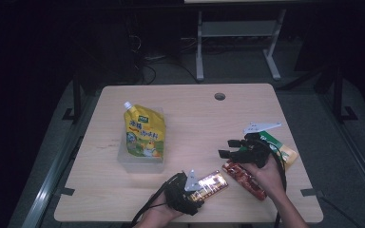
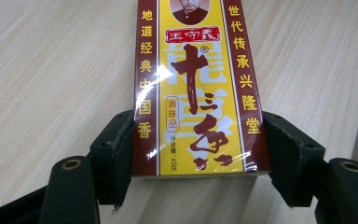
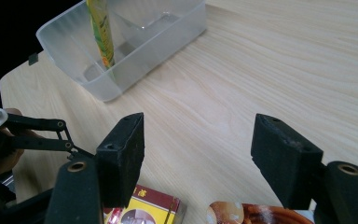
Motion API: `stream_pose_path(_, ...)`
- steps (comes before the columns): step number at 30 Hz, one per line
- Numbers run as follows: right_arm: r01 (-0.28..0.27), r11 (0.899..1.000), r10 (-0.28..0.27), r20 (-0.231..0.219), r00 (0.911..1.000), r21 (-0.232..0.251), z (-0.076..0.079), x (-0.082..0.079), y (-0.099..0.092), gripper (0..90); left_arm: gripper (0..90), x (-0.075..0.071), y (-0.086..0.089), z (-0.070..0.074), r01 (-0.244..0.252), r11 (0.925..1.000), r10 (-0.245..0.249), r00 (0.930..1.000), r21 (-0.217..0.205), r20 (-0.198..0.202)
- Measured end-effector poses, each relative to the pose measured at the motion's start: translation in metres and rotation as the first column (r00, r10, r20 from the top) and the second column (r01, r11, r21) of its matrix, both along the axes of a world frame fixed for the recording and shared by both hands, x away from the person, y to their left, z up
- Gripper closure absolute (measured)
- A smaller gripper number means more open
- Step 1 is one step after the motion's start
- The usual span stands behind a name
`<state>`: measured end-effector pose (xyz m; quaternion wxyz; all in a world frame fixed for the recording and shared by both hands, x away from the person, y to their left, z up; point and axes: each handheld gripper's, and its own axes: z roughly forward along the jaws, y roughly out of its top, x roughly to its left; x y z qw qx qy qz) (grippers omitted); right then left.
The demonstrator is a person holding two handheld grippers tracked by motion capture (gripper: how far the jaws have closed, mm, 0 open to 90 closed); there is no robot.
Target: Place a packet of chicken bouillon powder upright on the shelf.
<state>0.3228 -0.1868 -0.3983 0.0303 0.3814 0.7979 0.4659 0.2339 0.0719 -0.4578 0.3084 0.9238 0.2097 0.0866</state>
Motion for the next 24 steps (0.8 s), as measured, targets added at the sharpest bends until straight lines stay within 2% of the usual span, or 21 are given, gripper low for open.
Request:
stream_pose_path(13, 0.002, 1.0, -0.002, -0.016, 0.9999, -0.002, -0.0046, 0.0008, 0.0006, 33.0, 32.4, 0.0042, 0.0035, 0.0006, -0.044, 0.999, 0.044, 0.9985, 0.001, 0.034)
stream_pose_path(18, 0.008, 1.0, -0.008, -0.029, 0.9996, -0.007, -0.0062, 0.0007, 0.0005, 32.7, 32.0, 0.0051, 0.0037, -0.0004, -0.049, 0.9988, 0.049, 0.9987, -0.007, 0.014)
stream_pose_path(21, 0.007, 1.0, -0.007, -0.022, 0.9997, -0.005, -0.006, 0.0008, 0.0002, 32.7, 31.7, 0.006, 0.004, -0.0003, -0.05, 0.9988, 0.05, 0.9988, -0.006, 0.004)
stream_pose_path(24, 0.007, 1.0, -0.008, -0.025, 0.9997, -0.007, -0.0062, 0.0009, 0.0007, 32.6, 31.1, 0.0065, 0.0039, -0.001, -0.047, 0.9988, 0.048, 0.9989, -0.008, 0.005)
